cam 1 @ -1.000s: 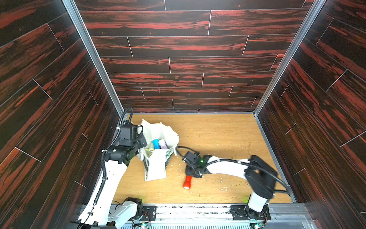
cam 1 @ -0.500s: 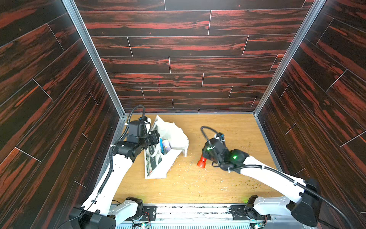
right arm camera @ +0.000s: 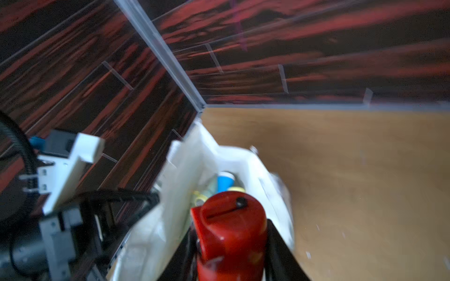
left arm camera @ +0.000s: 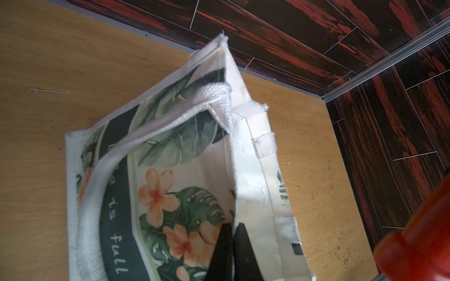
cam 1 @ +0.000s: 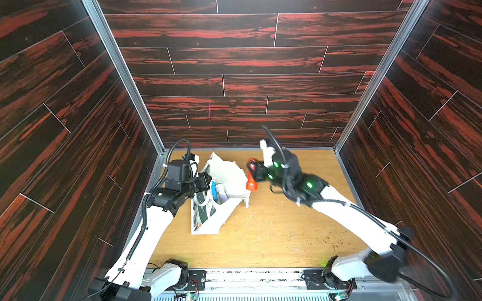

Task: Put the flashlights into the tote bags
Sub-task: Place the flashlight in the canvas bag.

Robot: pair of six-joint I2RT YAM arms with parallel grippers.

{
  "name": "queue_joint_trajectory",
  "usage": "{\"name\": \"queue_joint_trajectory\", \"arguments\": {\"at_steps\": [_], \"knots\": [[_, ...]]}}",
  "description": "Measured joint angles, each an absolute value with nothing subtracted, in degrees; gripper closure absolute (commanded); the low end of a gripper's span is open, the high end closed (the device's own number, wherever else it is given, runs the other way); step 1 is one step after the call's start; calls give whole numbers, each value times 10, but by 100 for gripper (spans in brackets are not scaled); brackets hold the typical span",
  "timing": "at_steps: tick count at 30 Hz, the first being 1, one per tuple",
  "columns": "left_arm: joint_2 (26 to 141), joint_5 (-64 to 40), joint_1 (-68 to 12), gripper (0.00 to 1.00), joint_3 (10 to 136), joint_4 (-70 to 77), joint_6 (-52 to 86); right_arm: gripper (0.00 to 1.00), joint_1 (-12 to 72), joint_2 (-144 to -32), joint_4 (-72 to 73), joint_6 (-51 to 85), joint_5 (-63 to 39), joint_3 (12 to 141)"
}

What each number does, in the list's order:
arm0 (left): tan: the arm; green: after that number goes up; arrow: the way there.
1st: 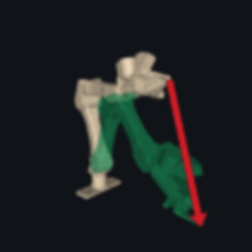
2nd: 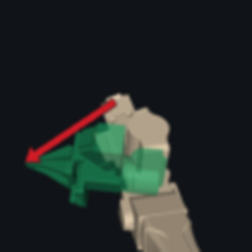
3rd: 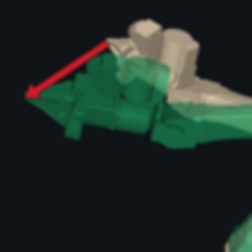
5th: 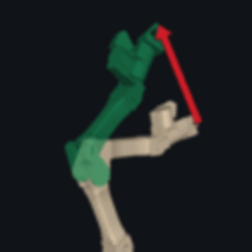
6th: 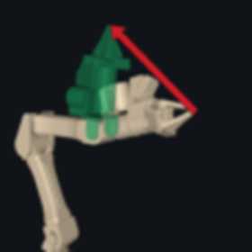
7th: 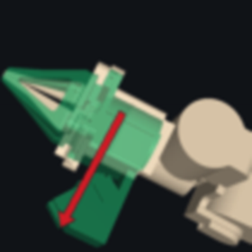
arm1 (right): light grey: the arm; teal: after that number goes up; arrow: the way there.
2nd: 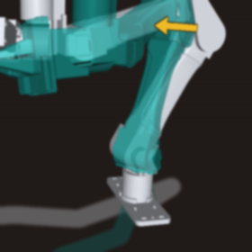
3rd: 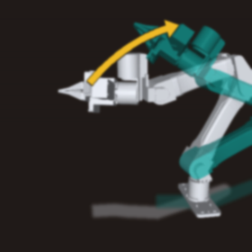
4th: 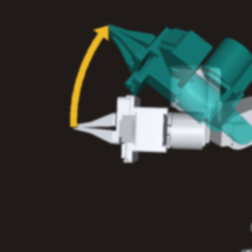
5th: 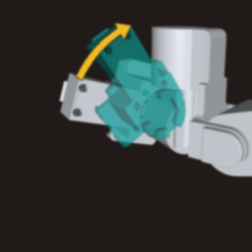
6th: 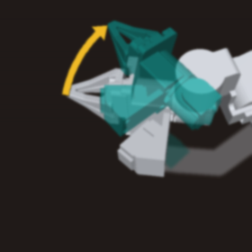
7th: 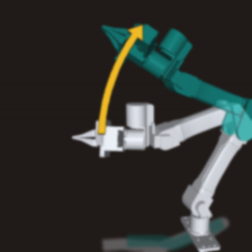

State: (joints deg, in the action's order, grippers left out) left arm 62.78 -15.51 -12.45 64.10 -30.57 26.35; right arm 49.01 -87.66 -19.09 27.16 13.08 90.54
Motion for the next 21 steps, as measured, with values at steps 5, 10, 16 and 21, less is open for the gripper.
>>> {"name": "queue_joint_trajectory", "arguments": {"at_steps": [5, 10, 16, 21], "knots": [[617, -130, -124, 100, 636, -314, 258, 96, 478, -986, -204, 219, 71, 1013], [614, -109, -124, 100, 636, -321, 253, 98, 478, -1085, -233, 189, 18, 1094], [613, -93, -124, 100, 636, -326, 248, 98, 481, -1155, -262, 172, -24, 1131], [611, -73, -124, 100, 636, -329, 246, 98, 491, -1191, -276, 169, -45, 1138]]}}
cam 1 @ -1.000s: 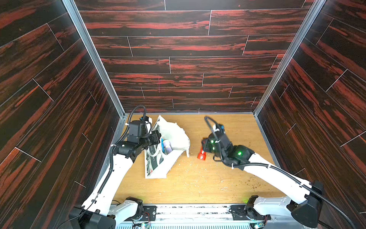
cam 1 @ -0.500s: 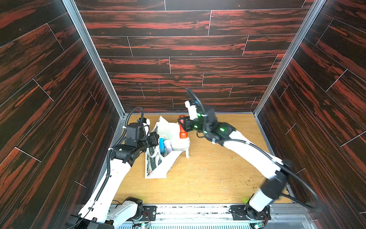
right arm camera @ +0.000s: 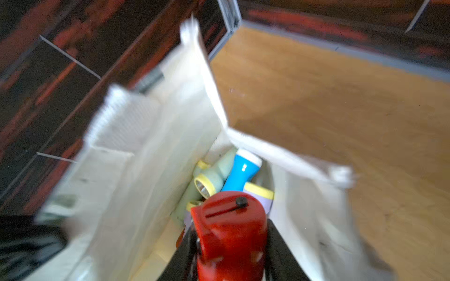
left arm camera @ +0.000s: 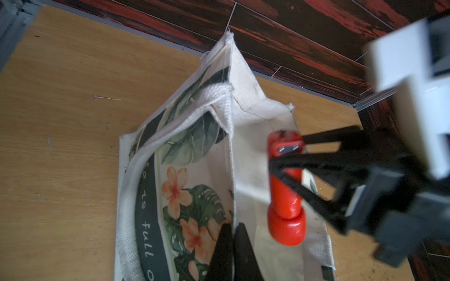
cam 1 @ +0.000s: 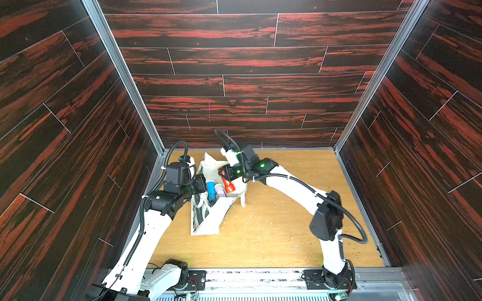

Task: Put the flashlights into the tote bags
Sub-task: Place the flashlight in the canvas bag.

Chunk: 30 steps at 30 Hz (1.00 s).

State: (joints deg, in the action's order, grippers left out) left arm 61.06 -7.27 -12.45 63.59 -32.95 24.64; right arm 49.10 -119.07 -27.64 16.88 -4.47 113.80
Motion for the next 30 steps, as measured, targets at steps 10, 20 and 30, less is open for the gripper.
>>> {"name": "queue_joint_trajectory", "arguments": {"at_steps": [10, 20, 30], "knots": [[610, -63, -124, 100, 636, -331, 244, 95, 510, -1271, -316, 173, -56, 1192], [611, -49, -124, 100, 636, -345, 244, 87, 512, -1313, -330, 180, -53, 1248], [611, -44, -124, 100, 636, -347, 241, 60, 513, -1315, -331, 186, -49, 1251]]}}
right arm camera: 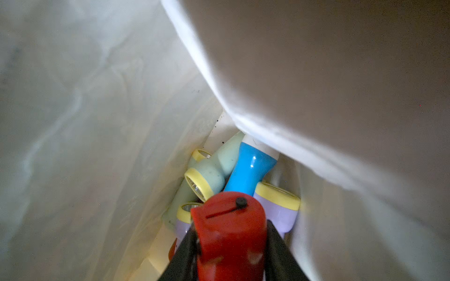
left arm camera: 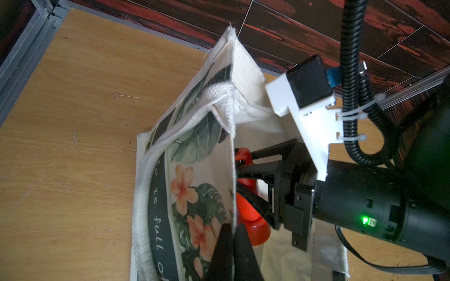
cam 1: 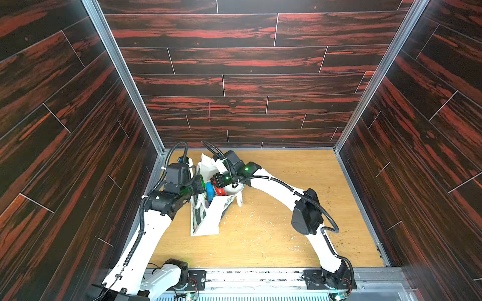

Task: Put the flashlights into the tote bags
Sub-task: Place the flashlight in the canvas bag, then move the canvas bag to the center of the board.

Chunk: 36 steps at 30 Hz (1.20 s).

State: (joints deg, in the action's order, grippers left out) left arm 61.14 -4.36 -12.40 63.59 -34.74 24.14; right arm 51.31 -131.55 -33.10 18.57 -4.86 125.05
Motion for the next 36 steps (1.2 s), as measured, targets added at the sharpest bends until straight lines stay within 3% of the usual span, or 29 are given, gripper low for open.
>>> {"name": "queue_joint_trajectory", "arguments": {"at_steps": [7, 14, 21, 31, 36], "knots": [[611, -40, -124, 100, 636, -348, 241, 53, 515, -1315, -336, 189, -41, 1253], [611, -34, -124, 100, 636, -350, 240, 38, 515, -1315, -350, 194, -34, 1264], [611, -29, -124, 100, 636, -352, 239, 37, 515, -1304, -384, 192, -14, 1312], [611, -11, -124, 100, 636, -356, 236, 38, 501, -1097, -342, 220, 98, 1080], [611, -8, -124, 100, 636, -358, 234, 38, 467, -1057, -319, 251, 103, 990]]}}
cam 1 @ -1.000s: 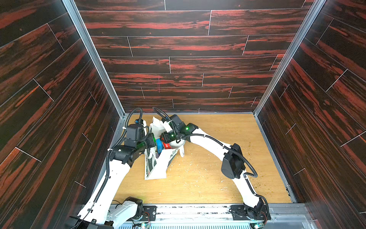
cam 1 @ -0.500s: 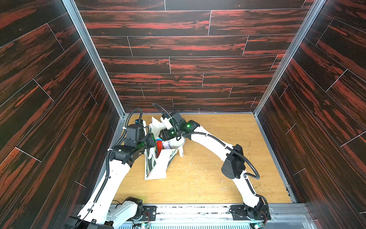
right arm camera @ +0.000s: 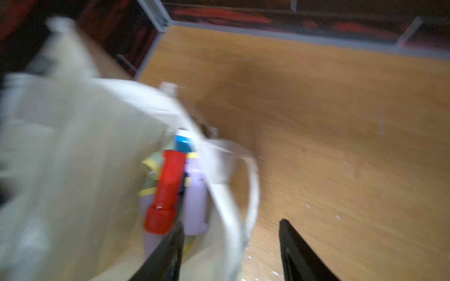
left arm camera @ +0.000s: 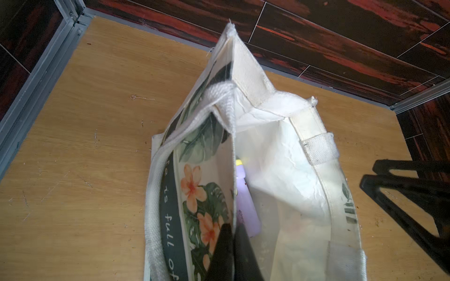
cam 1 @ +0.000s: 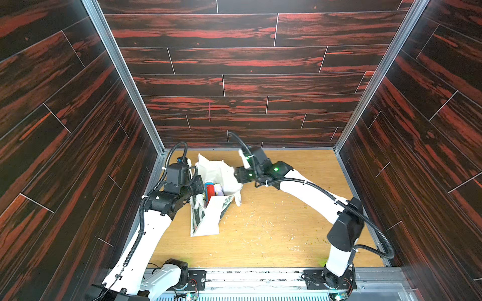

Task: Put the flashlights into the tote bags
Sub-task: Move the canvas bag to the center of the board.

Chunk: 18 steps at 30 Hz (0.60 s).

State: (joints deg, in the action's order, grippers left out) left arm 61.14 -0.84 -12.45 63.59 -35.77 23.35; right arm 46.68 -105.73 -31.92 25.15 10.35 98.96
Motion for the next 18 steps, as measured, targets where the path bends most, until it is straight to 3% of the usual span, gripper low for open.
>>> {"name": "queue_joint_trajectory", "arguments": {"at_steps": [7, 13, 18], "knots": [[611, -8, -124, 100, 636, -358, 234, 38, 459, -1058, -303, 272, 57, 956], [611, -8, -124, 100, 636, -358, 234, 46, 461, -1078, -283, 283, 20, 969], [615, -8, -124, 100, 636, -358, 234, 67, 458, -1121, -284, 295, 1, 988]]}}
